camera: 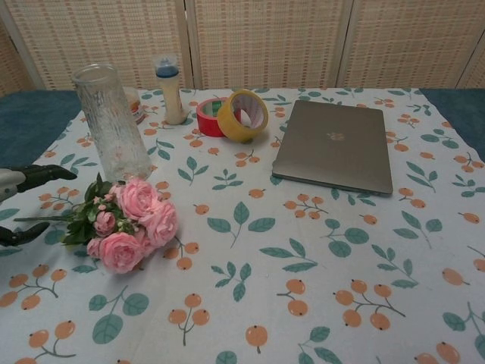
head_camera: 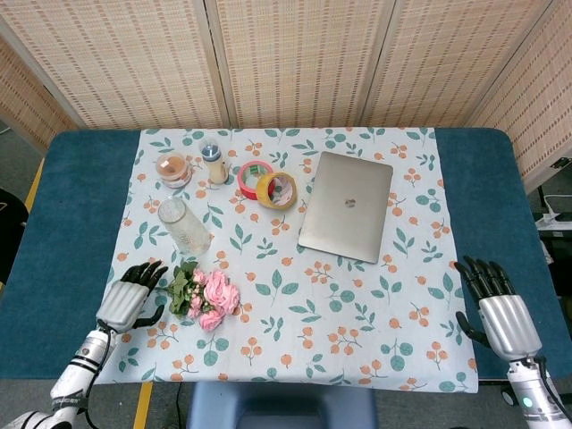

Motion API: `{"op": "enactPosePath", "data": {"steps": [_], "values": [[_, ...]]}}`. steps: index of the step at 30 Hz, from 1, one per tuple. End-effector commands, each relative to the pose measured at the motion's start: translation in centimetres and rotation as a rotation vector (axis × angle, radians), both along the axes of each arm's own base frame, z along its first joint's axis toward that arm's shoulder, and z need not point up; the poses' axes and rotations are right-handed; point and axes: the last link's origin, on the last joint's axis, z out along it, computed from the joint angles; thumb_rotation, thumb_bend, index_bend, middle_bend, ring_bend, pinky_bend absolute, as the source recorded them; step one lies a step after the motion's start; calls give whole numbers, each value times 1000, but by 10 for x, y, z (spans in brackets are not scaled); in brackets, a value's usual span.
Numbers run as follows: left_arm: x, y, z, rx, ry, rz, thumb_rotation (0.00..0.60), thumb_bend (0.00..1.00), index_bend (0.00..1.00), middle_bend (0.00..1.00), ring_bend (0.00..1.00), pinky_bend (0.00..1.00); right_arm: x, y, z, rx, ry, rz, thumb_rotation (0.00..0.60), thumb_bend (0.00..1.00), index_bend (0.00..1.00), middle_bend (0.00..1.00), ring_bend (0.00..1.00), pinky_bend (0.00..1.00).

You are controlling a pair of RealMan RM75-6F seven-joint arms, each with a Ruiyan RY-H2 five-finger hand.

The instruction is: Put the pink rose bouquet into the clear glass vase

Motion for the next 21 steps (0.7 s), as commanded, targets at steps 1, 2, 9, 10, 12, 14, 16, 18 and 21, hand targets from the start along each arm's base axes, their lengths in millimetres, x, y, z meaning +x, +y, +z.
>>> {"op": "enactPosePath", "data": {"steps": [1,2,9,10,12,14,16,18,21], "values": [[7,7,-14,-40,23,16,399,445,0,0,0,126,0,0,1,-1,-2,-2,600,308,0,0,0,0],[8,8,-17,-46,26,17,399,444,0,0,0,126,0,0,1,-1,-4,-4,600,308,0,0,0,0],[24,13,-25,-51,27,-22,399,445,0,0,0,132,-1,-1,2,1,-5,-9,600,307,0,0,0,0],[26,13,-25,-47,27,-31,397,445,0,0,0,133,-1,-1,2,2,-6,-11,600,307,0,0,0,0],[30,14,-26,-48,22,-38,396,445,0,0,0,135,-1,-1,2,3,-7,-12,600,307,0,0,0,0],[33,14,-27,-51,21,-47,392,445,0,0,0,136,-1,0,2,4,-9,-13,600,307,0,0,0,0],[36,13,-29,-58,21,-52,392,444,0,0,0,138,-1,0,2,5,-10,-14,600,307,0,0,0,0],[38,12,-32,-66,22,-57,397,444,0,0,0,140,-1,0,2,7,-11,-15,600,307,0,0,0,0],[40,13,-36,-74,28,-63,395,444,0,0,0,145,-1,0,2,10,-11,-15,600,307,0,0,0,0]]}}
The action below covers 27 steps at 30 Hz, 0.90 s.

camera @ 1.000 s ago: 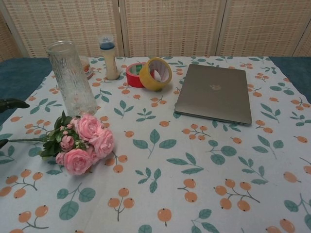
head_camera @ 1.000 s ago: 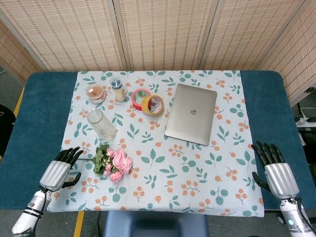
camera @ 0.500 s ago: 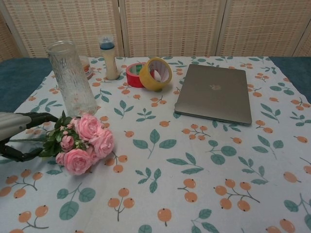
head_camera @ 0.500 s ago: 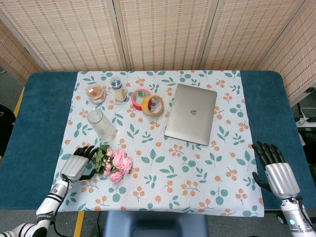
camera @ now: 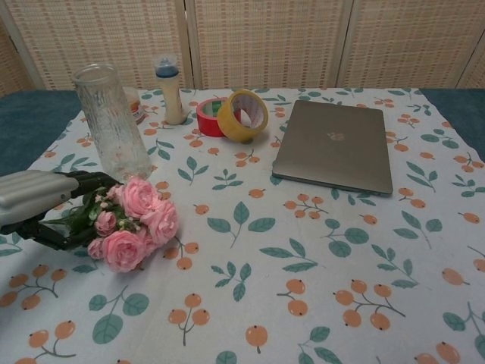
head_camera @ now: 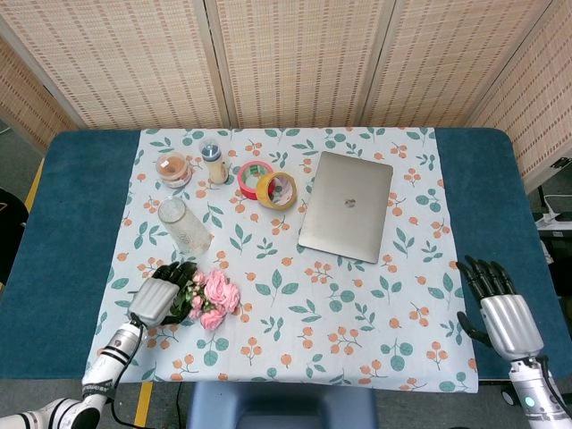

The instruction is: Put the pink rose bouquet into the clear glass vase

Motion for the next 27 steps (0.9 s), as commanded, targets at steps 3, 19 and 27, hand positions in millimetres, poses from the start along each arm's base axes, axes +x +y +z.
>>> {"op": "enactPosePath", "data": {"steps": [3,19,27], "values": [[1,2,-8,-22,23,1,403,445,0,0,0,147,0,0,-1,4,-1,-1,600,307,0,0,0,0],[19,2,-38,-50,-215,-62,600,452,563,685,457,149,0,0,-4,31,-4,-11,600,307,0,0,0,0],[25,-9,-10,-3,-639,-70,600,460,598,719,471,155,0,1,-2,35,-14,-13,600,308,0,0,0,0]]}}
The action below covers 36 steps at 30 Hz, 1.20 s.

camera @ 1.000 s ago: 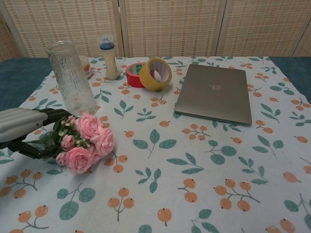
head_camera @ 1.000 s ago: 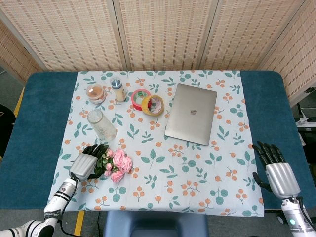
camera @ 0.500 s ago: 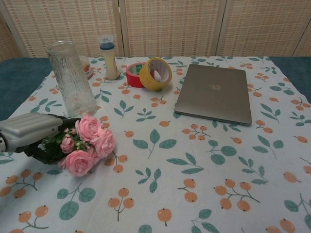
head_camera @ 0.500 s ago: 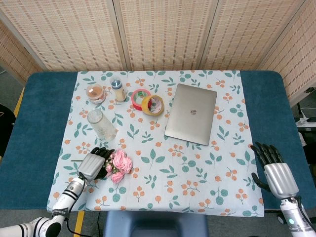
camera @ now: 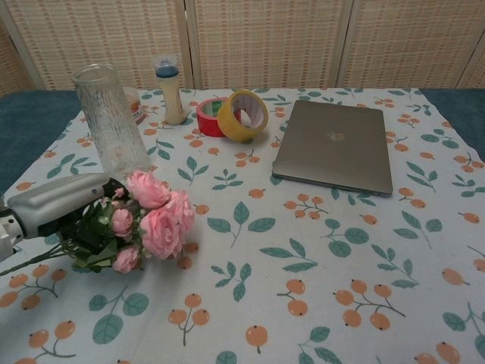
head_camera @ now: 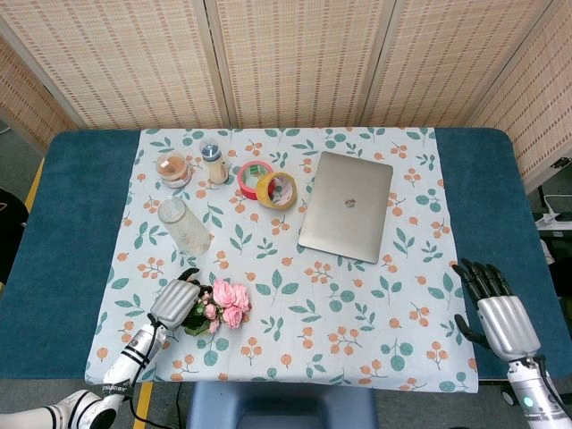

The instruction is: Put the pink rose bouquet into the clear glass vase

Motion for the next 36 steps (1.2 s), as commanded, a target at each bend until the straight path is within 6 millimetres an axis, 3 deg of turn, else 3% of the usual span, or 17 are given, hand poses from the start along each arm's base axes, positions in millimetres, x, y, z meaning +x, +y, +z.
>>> {"op": "enactPosePath", "data": {"steps": [1,8,12,16,24,36], "values": [[4,-11,25,56,-300,-34,600,459,598,720,471,155,0,0,1,0,-1,0,600,308,0,0,0,0],[19,-19,70,97,-698,-39,600,466,593,717,464,155,1,2,1,3,-4,2,600,307,0,0,0,0],[31,-12,100,170,-922,-93,600,481,601,732,464,155,1,2,1,7,-6,0,600,307,0,0,0,0],[44,16,123,338,-1014,-163,600,489,615,744,464,158,1,2,0,12,-7,-2,600,307,0,0,0,0],[75,99,141,602,-891,-257,600,513,620,746,461,170,1,2,1,15,-9,-8,600,308,0,0,0,0],[139,164,148,691,-896,-326,600,519,631,752,460,174,-7,-7,-1,20,1,-49,600,307,0,0,0,0]]}}
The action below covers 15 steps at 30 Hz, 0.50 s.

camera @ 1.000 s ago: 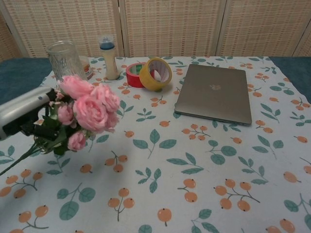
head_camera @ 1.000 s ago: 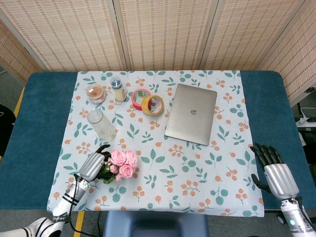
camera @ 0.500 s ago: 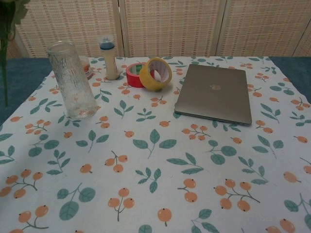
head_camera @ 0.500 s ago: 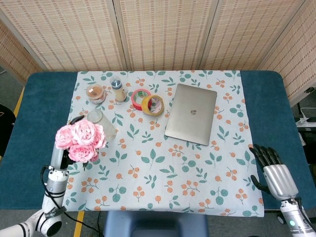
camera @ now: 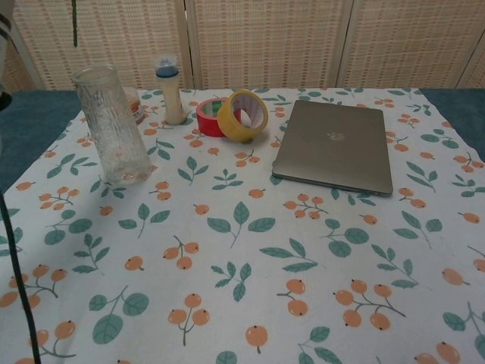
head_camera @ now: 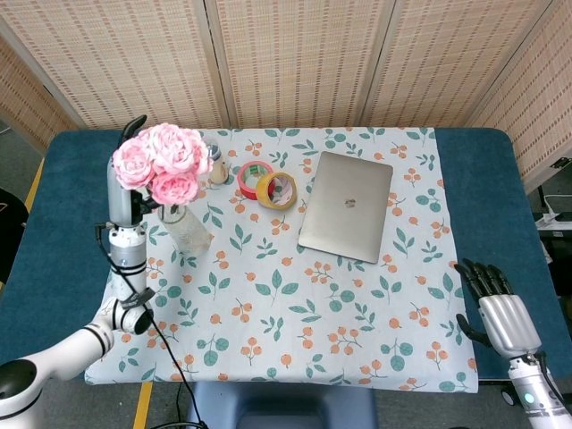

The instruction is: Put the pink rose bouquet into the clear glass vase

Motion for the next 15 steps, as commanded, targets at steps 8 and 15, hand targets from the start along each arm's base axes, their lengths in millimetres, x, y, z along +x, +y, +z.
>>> {"op": "enactPosePath", "data": {"steps": [8,15], "values": [[12,34,-22,-39,36,81,600,518,633,752,460,176,-4,-6,3,-11,-4,-20,600,307,0,0,0,0],[0,42,-29,-50,84,116,600,517,635,753,460,183,-6,-5,4,-10,-4,-26,600,307,0,0,0,0]]}}
